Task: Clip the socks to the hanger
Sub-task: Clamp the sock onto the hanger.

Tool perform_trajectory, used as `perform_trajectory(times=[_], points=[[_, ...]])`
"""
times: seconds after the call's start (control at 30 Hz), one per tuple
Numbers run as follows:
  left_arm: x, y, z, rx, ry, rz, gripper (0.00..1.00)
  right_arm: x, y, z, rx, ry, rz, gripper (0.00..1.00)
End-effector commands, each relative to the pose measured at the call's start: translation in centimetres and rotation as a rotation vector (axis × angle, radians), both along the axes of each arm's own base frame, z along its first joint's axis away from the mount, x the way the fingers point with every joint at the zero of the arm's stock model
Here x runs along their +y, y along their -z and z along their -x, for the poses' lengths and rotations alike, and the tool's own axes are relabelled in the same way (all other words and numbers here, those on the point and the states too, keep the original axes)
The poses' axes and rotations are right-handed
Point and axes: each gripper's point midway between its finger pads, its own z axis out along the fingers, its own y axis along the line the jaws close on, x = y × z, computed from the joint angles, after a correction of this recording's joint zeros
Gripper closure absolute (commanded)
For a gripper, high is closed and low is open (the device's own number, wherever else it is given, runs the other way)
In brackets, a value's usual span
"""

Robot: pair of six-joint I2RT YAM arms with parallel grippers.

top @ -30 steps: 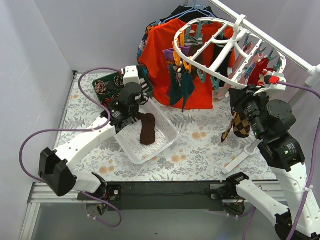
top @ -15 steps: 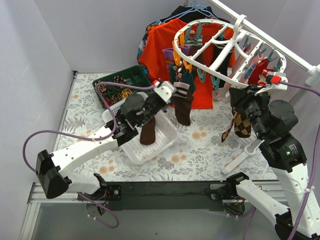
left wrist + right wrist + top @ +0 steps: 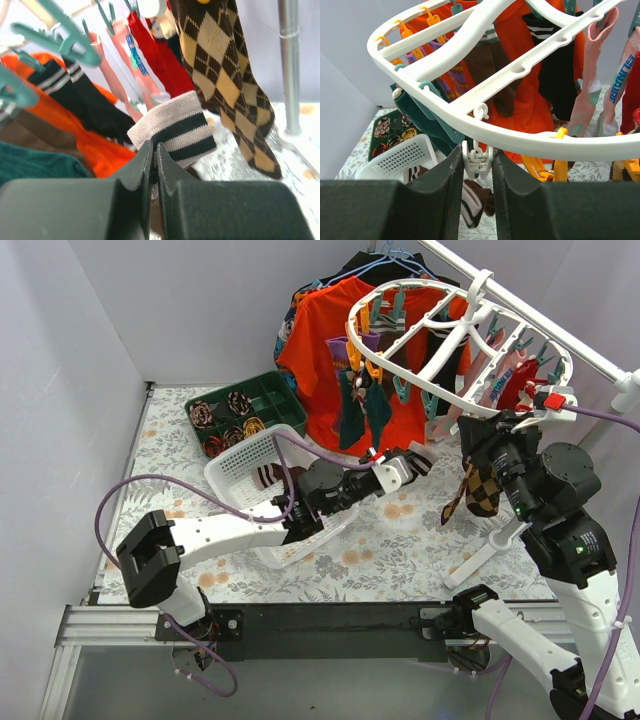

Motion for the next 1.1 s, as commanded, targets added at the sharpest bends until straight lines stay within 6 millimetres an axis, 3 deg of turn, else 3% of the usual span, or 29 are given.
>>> perform_trajectory(times=[0.0,0.37,1.07], points=[[-0.8,-4.2,-0.4,-0.125,0.0,0.122,1.0,0.2,-2.2,0.7,-0.063,-0.026,-0.028,0.99],[-2.7,-5.1,-0.6,-0.184,0.034,0.192,1.0,0.7,-2.0,1.0,-0.08,-0.066,-0.008,0.99],[-1.4,-8.1,0.4,-0.129,0.16,0.317,1.0,0.5,-1.6,0.9,-0.09,-0.058,0.025,0.99]])
